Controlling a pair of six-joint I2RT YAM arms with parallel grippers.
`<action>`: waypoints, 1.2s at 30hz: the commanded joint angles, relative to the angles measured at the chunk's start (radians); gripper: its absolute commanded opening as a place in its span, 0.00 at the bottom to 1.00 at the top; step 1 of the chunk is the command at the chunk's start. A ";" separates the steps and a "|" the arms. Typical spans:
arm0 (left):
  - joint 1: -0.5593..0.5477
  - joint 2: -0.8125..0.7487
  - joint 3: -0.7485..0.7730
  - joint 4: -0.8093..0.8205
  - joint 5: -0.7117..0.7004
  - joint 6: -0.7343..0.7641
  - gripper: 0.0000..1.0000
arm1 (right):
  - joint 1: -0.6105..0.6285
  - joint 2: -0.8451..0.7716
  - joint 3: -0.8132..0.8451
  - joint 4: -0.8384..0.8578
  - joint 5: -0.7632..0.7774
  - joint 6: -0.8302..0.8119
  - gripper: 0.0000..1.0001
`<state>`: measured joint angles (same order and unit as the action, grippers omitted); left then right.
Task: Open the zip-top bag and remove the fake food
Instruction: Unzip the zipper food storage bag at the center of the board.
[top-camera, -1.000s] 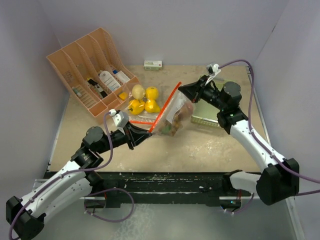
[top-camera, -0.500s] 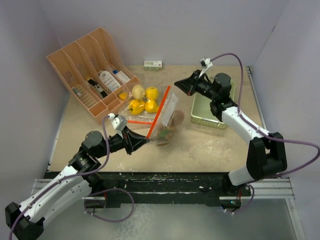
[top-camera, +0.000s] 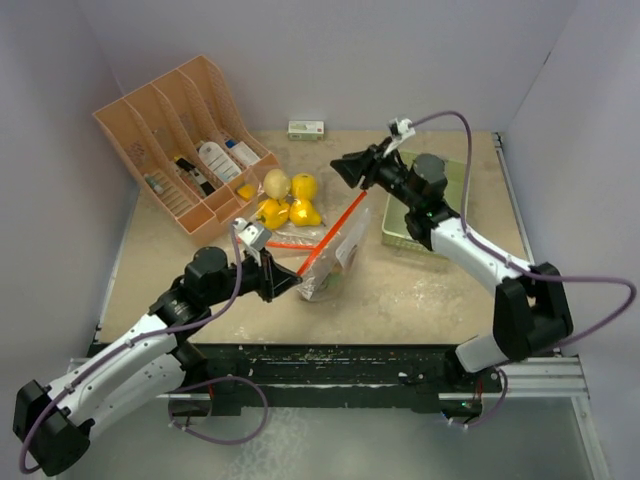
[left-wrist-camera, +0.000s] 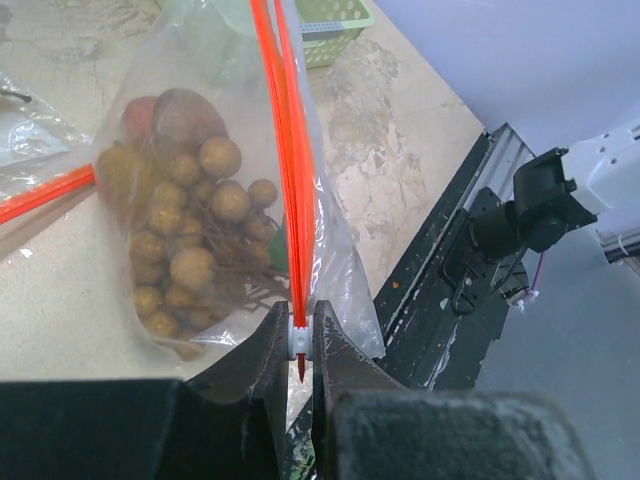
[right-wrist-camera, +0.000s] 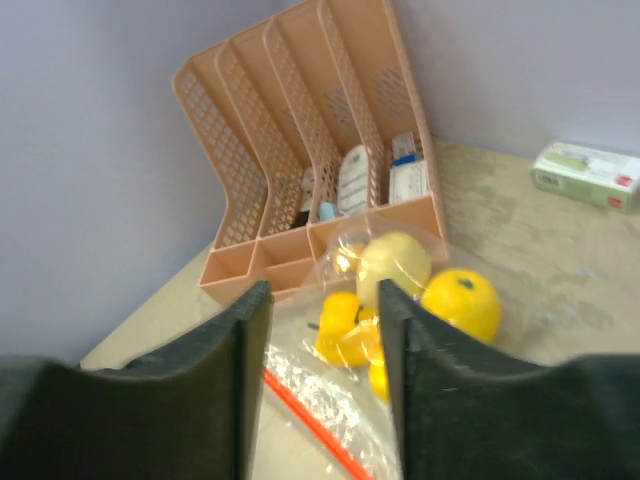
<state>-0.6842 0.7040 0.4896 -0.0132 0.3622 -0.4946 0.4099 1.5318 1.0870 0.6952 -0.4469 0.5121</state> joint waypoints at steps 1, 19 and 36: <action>-0.003 0.073 0.042 0.103 -0.004 0.002 0.00 | 0.016 -0.202 -0.172 0.115 0.244 0.016 0.60; -0.011 0.514 0.128 0.557 0.019 -0.061 0.00 | 0.023 -0.622 -0.465 -0.346 0.427 0.324 0.63; -0.090 0.518 0.170 0.505 0.020 0.013 0.24 | 0.023 -0.490 -0.537 -0.336 0.468 0.373 0.37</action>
<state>-0.7708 1.2613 0.6228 0.5095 0.4000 -0.5369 0.4305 1.0481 0.5655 0.3000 0.0025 0.8501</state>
